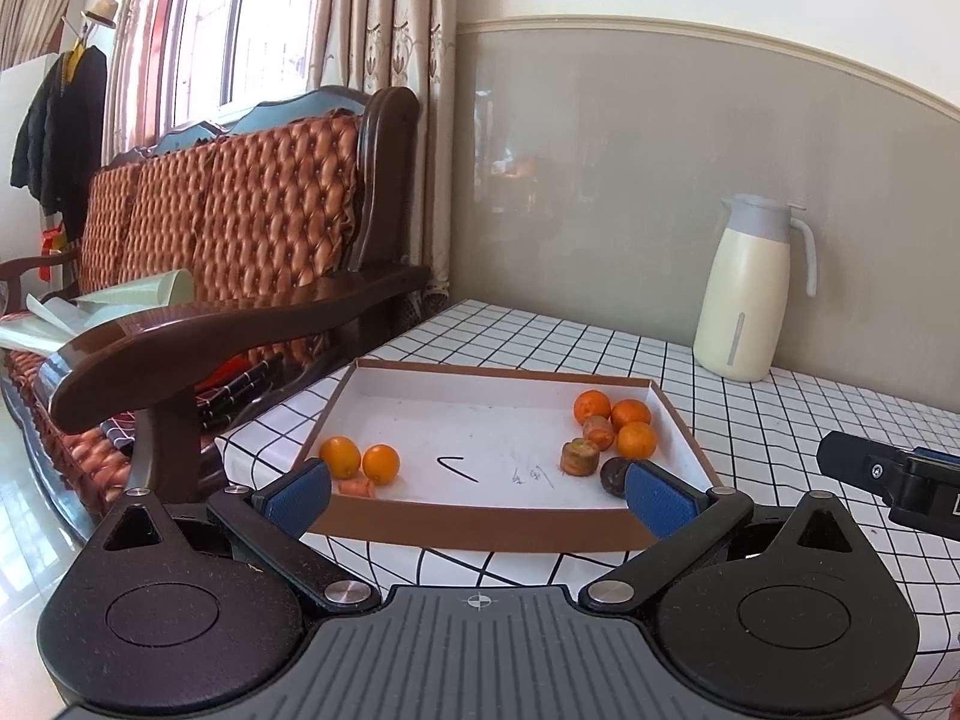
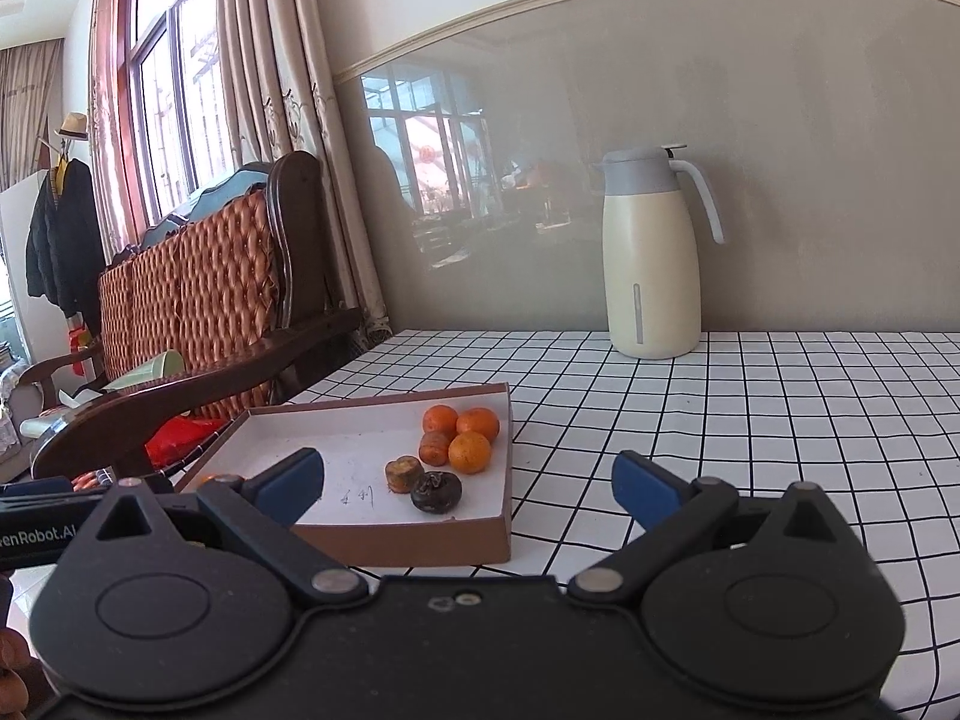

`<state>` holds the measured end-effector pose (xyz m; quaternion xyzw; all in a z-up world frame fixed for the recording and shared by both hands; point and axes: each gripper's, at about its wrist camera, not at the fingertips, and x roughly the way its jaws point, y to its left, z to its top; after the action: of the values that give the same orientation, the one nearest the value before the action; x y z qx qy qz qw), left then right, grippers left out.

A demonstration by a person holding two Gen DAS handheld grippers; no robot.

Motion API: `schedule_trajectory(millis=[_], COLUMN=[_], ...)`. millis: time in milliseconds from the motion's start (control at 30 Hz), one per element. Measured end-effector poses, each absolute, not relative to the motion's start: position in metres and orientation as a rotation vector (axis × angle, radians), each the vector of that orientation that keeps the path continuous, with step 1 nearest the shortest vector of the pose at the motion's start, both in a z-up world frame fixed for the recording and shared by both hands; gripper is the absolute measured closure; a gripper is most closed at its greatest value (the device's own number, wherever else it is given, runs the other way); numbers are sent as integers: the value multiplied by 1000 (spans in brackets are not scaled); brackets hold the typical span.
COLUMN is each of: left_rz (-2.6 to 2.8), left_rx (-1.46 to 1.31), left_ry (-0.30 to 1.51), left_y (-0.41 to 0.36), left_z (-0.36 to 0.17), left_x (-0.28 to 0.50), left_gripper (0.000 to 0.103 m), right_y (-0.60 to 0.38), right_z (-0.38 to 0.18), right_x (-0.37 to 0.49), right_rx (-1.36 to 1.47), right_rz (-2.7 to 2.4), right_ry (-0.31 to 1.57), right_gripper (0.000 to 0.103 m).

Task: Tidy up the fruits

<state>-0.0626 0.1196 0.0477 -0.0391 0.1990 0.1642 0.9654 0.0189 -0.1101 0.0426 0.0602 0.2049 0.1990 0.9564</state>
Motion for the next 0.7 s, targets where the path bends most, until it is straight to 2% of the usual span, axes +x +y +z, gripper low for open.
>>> schedule_trajectory(millis=[700], left_rz=[329], left_rx=[-98], left_ry=[420], left_y=[119], left_z=[40], left_x=[-66], left_gripper=[0], right_y=[-101], right_z=[40], right_x=[14], right_rx=[92], right_rz=[415], right_ry=[423], right_gripper=[6])
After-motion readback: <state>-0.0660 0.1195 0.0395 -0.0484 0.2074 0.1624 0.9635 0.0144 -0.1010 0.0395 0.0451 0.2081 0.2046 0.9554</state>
